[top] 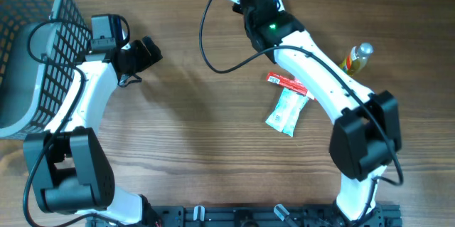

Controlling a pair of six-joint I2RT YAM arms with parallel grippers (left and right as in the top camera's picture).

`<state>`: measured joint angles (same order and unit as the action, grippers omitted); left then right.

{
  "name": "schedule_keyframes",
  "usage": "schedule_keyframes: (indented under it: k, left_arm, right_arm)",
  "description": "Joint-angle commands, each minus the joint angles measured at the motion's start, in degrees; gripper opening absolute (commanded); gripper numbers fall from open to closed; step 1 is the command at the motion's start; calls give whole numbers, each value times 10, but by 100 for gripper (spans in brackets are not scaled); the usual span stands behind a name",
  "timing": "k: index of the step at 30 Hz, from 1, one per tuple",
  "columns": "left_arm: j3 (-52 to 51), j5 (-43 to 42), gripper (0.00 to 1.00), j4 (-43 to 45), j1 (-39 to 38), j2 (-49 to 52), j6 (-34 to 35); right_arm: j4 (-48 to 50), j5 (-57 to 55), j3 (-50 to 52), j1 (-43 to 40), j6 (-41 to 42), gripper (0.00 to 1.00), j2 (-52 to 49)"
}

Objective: Scan the item barcode
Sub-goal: 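Lift the gloves pack up to the scanner with the right gripper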

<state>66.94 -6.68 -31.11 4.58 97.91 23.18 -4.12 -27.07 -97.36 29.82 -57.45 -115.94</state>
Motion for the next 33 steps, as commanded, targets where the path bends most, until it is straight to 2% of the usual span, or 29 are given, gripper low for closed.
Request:
schedule_keyframes:
  k: [1,5,8,15,18,22,26,28,30,33]
  left_arm:
    - [5,3,100,1,3,-2,-4]
    - [5,3,100,0,3,-2,-5]
    - [5,3,100,0,3,-2,-5]
    - [5,3,100,1,3,-2,-4]
    - [5,3,100,1,3,-2,-4]
    - [5,3,100,0,3,-2,-4]
    - [5,3,100,0,3,-2,-4]
    - [5,3,100,0,3,-2,-5]
    - [5,3,100,1,3,-2,-4]
    - [5,3,100,1,3,-2,-4]
  right_arm:
    - [62,-34,-3,-17,-38,4,-52]
    - [152,-47,-3,-19,-37,4,-97]
    - [162,-51,-3,-19,-26,4,-121]
    - [92,-36,-2,-3,85,4,-122]
    - [40,-22,-2,-3,161,4,-122]
    - [-39,52,-2,-3,273,4,-122]
    - [-40,42,-3,-6,278,4,-120]
    - [-34,38,-3,-17,280,4,-101]
    - [-41,39,-3,-19,316,4,-67]
    - [-100,70,-3,-19,383,4,13]
